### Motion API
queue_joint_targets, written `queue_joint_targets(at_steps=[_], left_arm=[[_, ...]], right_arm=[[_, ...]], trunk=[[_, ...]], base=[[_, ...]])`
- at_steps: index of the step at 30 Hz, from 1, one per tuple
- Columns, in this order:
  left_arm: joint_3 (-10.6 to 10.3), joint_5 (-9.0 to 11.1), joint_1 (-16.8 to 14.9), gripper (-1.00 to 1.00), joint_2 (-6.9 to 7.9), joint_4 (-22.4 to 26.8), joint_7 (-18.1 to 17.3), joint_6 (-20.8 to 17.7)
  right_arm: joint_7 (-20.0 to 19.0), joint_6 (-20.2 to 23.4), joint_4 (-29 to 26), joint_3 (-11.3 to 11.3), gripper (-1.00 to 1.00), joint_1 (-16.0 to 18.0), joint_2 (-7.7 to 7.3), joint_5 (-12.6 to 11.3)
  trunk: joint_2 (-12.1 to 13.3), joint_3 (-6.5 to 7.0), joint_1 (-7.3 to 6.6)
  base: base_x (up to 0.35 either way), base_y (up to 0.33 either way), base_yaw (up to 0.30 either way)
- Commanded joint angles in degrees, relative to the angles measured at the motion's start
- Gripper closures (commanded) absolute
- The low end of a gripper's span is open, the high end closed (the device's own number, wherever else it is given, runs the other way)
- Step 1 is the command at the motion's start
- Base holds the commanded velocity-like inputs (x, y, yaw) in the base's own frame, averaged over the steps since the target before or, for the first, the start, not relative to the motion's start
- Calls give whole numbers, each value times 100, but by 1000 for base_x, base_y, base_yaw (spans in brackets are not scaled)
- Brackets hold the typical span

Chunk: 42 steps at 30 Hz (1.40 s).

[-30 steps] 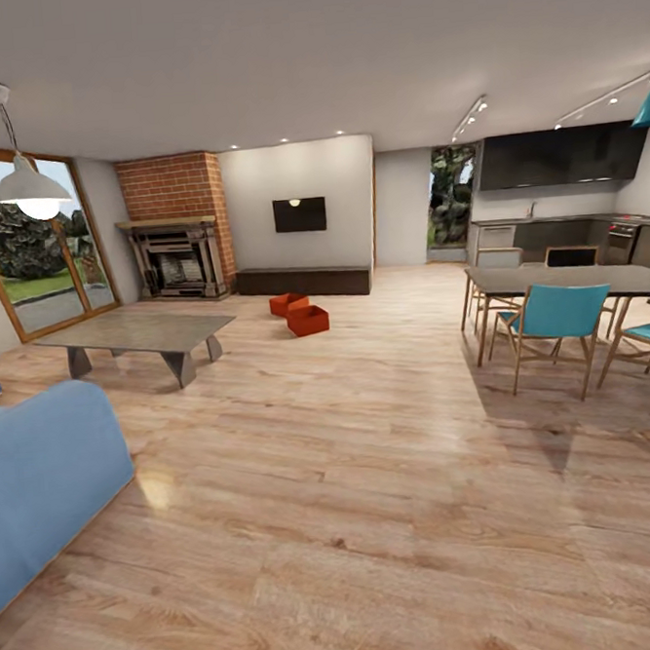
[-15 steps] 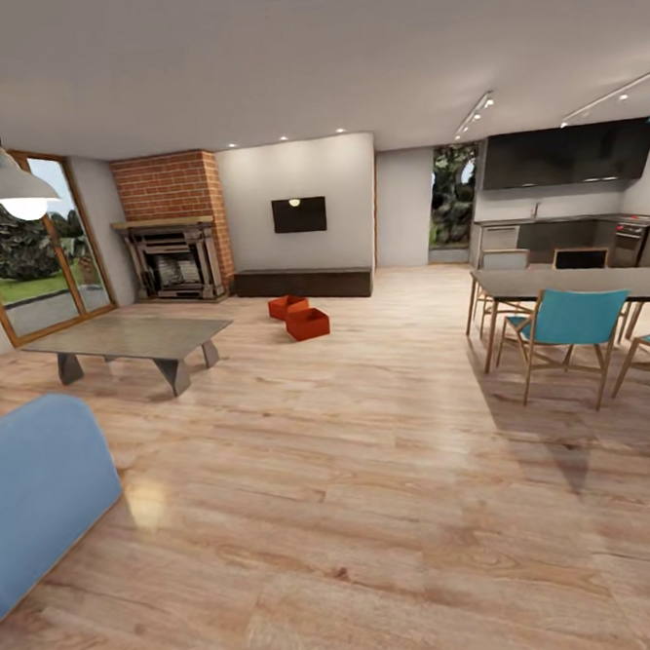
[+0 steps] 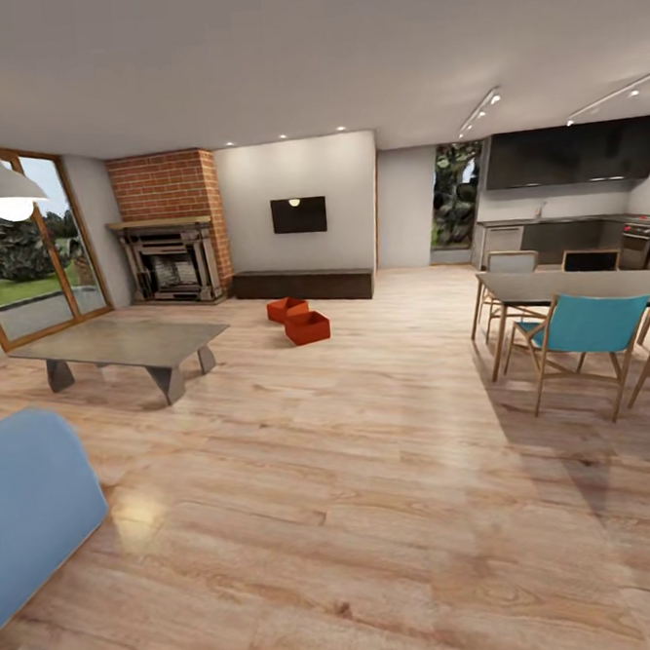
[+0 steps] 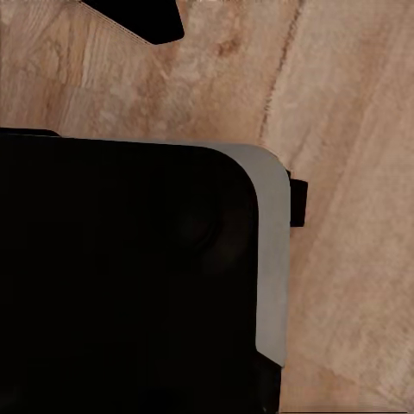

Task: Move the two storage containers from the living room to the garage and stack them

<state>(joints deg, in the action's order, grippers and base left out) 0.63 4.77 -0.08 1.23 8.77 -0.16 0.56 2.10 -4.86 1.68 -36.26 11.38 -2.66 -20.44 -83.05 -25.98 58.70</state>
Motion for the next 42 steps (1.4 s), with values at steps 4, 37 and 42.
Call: queue_joint_targets(at_steps=[4, 37, 42], left_arm=[[3, 50, -1, -100, 0, 2, -2, 6], [3, 50, -1, -100, 0, -6, -2, 6], [2, 50, -1, -100, 0, -14, -2, 6]], right_arm=[[1, -34, 17, -48, -100, 5, 7, -48], [1, -33, 17, -48, -100, 9, 20, -48], [1, -34, 17, -48, -100, 8, 18, -48]], trunk=[[-2, -5, 3], [-2, -5, 3], [-2, -5, 3]], base=[[323, 0, 0], [323, 0, 0], [323, 0, 0]])
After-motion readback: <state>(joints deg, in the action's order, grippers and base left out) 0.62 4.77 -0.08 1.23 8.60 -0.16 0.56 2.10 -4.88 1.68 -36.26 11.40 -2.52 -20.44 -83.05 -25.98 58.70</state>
